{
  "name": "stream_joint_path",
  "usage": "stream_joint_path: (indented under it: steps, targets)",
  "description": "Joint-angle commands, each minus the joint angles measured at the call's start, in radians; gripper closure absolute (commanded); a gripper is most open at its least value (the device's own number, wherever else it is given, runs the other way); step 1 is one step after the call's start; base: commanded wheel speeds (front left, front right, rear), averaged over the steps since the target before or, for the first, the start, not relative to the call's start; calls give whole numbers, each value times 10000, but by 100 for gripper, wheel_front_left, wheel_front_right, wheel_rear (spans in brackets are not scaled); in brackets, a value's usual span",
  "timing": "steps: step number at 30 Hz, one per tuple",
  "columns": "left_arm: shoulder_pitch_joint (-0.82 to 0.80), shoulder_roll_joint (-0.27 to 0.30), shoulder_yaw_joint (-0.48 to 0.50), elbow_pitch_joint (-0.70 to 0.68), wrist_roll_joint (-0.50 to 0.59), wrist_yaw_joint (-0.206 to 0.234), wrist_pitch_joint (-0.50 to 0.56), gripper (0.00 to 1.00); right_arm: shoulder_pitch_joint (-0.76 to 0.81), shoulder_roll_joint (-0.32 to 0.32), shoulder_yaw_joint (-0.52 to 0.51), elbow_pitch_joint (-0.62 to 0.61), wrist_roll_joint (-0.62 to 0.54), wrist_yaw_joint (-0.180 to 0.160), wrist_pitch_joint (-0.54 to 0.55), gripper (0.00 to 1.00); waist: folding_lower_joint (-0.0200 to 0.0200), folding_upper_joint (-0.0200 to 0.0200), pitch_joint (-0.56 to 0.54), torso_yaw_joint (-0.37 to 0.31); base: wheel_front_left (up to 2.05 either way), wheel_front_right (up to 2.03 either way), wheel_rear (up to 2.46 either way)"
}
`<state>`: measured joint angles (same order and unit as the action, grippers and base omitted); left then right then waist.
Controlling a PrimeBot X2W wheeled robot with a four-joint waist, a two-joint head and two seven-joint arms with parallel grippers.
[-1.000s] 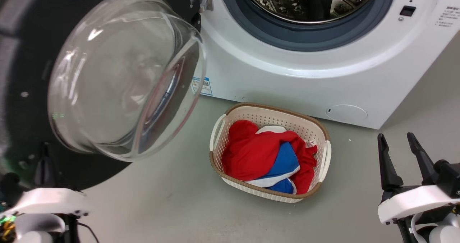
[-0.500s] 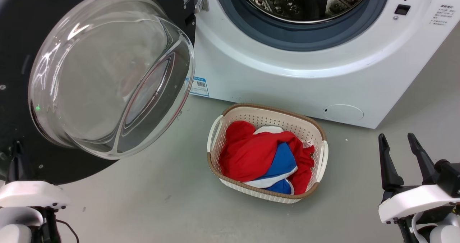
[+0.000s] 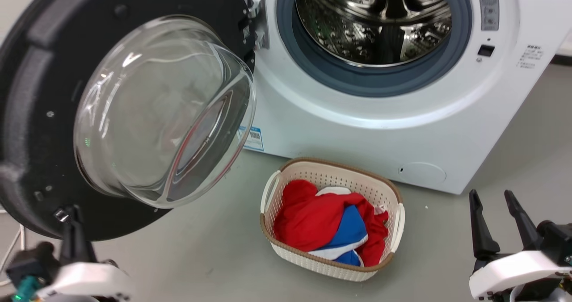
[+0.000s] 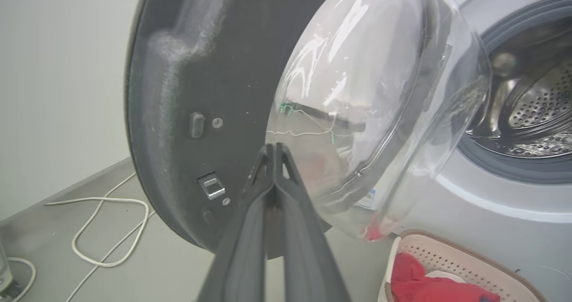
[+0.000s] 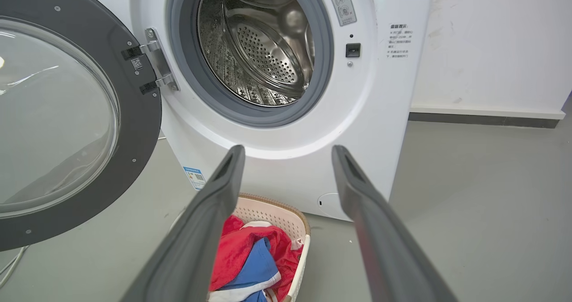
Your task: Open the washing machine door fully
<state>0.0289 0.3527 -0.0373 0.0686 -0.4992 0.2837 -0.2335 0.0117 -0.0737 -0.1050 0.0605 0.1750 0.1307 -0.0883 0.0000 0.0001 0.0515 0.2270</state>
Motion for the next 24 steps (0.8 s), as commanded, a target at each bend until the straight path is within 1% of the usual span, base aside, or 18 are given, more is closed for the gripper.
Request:
stream_joint_path:
  steps: [1, 5, 7, 11, 12, 13, 14, 15, 16, 24]
  targets:
    - [288, -105, -166, -209, 121, 89, -49, 100, 177, 41, -9, -36, -15, 1, 28, 0, 0, -1, -255, 29, 0, 0, 0]
    - [694, -300, -616, -804, 276, 48, 38, 100, 334, 80, -28, -136, -63, 1, 81, 0, 0, -1, -517, -14, 0, 0, 0]
    - [771, -292, -809, -1032, 373, -14, 87, 100, 425, 102, -44, -199, -77, 1, 146, 0, 0, -1, -612, -54, 0, 0, 0]
    - [783, -431, -1326, -1373, 579, -82, 168, 100, 474, 129, 32, -365, -98, 1, 276, 0, 0, -1, -737, -316, 0, 0, 0]
    - [741, -463, -1431, -1420, 604, -96, 195, 87, 462, 130, 46, -411, -112, 1, 298, 0, 0, -1, -744, -410, 0, 0, 0]
    - [681, -516, -1530, -1446, 625, -127, 224, 71, 452, 124, 77, -445, -143, 1, 333, 0, 0, -1, -751, -509, 0, 0, 0]
    - [618, -579, -1645, -1459, 658, -154, 243, 51, 442, 117, 93, -471, -144, 1, 363, 0, 0, -1, -756, -606, 0, 0, 0]
    - [568, -598, -1726, -1468, 701, -180, 238, 9, 423, 109, 130, -506, -136, 1, 383, 0, 0, -1, -753, -722, 0, 0, 0]
    - [509, -612, -1812, -1453, 713, -198, 244, 0, 407, 86, 151, -534, -148, 1, 412, 0, 0, -1, -745, -837, 0, 0, 0]
    - [8, -703, -2356, -1009, 1101, -302, 244, 0, 218, -140, 357, -582, 14, 1, 454, 0, 0, -1, -679, -1917, 0, 0, 0]
